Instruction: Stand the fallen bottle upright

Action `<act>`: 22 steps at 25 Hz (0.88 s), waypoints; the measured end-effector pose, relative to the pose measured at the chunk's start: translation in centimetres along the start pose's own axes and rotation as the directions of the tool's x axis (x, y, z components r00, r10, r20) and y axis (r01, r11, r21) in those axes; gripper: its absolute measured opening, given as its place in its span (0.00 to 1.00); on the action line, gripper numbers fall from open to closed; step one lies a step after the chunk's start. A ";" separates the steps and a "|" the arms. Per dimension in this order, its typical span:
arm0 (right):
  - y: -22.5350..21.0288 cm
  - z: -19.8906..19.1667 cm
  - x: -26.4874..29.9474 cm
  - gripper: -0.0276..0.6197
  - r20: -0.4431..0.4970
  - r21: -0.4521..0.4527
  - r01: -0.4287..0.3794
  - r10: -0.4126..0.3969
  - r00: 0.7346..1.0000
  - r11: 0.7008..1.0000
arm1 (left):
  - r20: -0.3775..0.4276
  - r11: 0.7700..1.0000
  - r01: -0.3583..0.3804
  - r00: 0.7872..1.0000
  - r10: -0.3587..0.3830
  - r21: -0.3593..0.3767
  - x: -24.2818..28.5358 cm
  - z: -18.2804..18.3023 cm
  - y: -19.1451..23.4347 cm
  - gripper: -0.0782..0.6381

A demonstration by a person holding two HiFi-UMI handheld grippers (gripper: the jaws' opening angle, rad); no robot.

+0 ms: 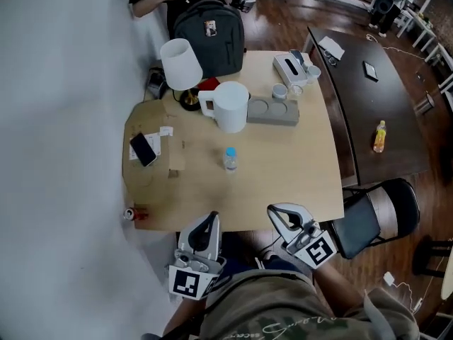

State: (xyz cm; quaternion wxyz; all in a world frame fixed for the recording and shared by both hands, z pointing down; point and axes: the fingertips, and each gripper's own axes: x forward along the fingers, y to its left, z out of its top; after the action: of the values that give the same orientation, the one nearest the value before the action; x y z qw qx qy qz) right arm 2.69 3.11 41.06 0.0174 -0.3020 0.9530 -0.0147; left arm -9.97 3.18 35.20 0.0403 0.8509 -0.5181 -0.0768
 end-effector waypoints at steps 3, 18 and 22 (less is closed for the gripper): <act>0.5 -0.5 -4.3 0.05 0.018 0.042 0.001 -0.002 1.000 0.999 | 0.001 0.999 -0.037 0.999 0.037 0.015 -1.5 -1.0 -4.3 0.12; 8.9 5.2 -15.1 0.04 0.028 -0.095 -0.040 0.043 0.999 0.995 | -0.015 0.996 -0.077 0.997 0.078 0.033 -7.2 -0.9 -16.8 0.11; 10.1 5.4 -13.9 0.04 0.011 -0.079 -0.039 0.040 0.999 0.996 | -0.004 0.992 -0.124 0.992 0.125 0.038 -9.6 0.4 -16.2 0.11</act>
State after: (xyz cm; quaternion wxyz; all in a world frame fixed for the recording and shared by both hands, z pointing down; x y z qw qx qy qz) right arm 8.51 19.28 35.58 0.0119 -0.2836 0.9585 0.0254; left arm -0.25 19.18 33.27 0.0306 0.8178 -0.5714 -0.0617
